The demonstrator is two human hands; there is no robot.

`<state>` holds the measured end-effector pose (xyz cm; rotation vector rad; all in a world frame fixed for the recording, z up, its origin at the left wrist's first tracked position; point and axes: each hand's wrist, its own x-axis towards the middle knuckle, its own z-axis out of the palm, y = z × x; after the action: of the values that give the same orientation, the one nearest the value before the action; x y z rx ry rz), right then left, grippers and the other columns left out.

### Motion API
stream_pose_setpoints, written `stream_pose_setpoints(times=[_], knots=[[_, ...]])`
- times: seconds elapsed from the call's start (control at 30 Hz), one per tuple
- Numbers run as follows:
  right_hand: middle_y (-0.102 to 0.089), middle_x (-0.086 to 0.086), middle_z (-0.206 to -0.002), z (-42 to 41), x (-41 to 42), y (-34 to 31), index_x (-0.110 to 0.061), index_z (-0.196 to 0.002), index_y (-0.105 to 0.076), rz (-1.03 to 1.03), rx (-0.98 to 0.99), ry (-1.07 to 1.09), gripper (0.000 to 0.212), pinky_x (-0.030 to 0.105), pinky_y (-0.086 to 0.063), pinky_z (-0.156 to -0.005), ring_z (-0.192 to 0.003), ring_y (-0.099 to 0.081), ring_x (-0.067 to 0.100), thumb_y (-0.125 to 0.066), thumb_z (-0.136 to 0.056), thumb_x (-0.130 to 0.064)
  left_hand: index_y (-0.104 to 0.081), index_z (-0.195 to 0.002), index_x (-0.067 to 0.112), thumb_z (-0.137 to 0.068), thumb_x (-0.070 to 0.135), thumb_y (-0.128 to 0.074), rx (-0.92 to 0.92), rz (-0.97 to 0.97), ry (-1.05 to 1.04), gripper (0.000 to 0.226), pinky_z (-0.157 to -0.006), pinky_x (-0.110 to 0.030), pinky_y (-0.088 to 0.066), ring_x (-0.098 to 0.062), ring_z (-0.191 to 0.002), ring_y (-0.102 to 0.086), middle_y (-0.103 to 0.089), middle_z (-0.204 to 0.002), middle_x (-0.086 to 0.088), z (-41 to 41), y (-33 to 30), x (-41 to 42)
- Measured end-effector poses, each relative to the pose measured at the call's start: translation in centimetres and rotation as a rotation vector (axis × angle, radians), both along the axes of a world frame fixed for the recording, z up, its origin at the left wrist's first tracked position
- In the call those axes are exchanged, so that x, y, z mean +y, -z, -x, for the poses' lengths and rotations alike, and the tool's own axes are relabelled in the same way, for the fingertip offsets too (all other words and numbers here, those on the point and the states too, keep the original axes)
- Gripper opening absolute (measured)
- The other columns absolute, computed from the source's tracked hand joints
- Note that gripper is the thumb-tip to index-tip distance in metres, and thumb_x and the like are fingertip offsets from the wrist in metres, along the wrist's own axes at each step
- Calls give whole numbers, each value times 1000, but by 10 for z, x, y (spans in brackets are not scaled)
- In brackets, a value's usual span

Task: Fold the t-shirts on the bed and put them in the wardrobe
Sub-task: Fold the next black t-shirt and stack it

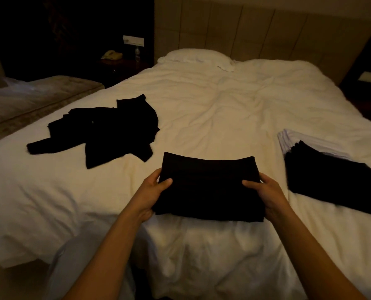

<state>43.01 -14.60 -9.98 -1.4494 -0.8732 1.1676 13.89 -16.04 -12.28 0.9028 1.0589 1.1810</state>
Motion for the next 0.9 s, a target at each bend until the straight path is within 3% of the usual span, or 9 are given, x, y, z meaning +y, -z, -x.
stream_pose_setpoints(times=[0.1,0.23,0.3,0.4,0.5,0.57,0.67,0.8,0.9], knots=[[-69,13,-114,-10,-7,13,-9,-128,-59,-3,-197,9,45,31,-55,-72,-96,-68,27,-70,-84,-3,-47,-139,21,-97,16,-60,328,-52,-29,45,-78,-33,-58,-18,-87,-71,-70,-103,-4,-10,7,2],[-56,16,-136,-7,-16,20,-7,-144,-42,2,-740,16,62,39,-45,-97,-120,-55,33,-68,-89,-17,-48,-139,21,-93,40,-62,1133,-188,-370,52,-79,-41,-54,-28,-97,-64,-66,-106,-3,-17,11,-3],[-48,14,-144,2,-20,16,-9,-146,-40,-152,-1050,-6,62,39,-38,-106,-130,-46,32,-63,-91,-24,-54,-134,16,-93,40,-57,1266,-456,-448,47,-83,-43,-53,-31,-107,-60,-64,-118,-7,-26,6,-3],[-38,9,-154,22,-16,10,-12,-149,-37,-300,-1227,-185,59,36,-26,-116,-142,-32,26,-54,-98,-34,-57,-133,12,-93,45,-39,1359,-787,-245,55,-103,-45,-43,-30,-121,-56,-62,-128,-10,-48,3,5],[-26,6,-160,33,-7,18,-16,-153,-29,-222,-1387,-358,58,36,-15,-120,-149,-18,23,-38,-103,-44,-37,-151,23,-90,60,-10,1584,-619,-18,76,-122,-47,-11,-23,-146,-27,-40,-154,-6,-60,15,11],[-18,5,-163,31,-8,27,-19,-155,-23,-145,-1473,-432,59,37,-9,-121,-151,-10,23,-28,-104,-48,-24,-155,29,-83,65,6,1617,-452,15,86,-121,-46,-1,-22,-151,-9,-20,-163,-5,-54,28,14],[-14,2,-164,18,-13,37,-23,-156,-20,-98,-1494,-425,60,37,-7,-121,-151,-8,21,-22,-104,-51,-17,-156,32,-79,70,9,1520,-363,44,90,-121,-45,-10,-24,-152,-3,-9,-165,-3,-46,36,15],[-19,8,-162,1,-23,42,-19,-155,-24,-49,-1242,-198,63,38,-22,-118,-149,-19,26,-29,-102,-52,-21,-156,26,-100,60,-26,1301,-295,-37,66,-117,-40,-25,-28,-148,-21,-11,-164,-5,-43,33,10],[-45,13,-148,-6,-29,38,-12,-150,-31,-26,-950,-111,62,34,-41,-101,-132,-47,30,-52,-98,-40,-23,-156,18,-100,47,-44,1064,-231,-133,66,-113,-40,-34,-28,-142,-34,-26,-160,-9,-39,28,8]])
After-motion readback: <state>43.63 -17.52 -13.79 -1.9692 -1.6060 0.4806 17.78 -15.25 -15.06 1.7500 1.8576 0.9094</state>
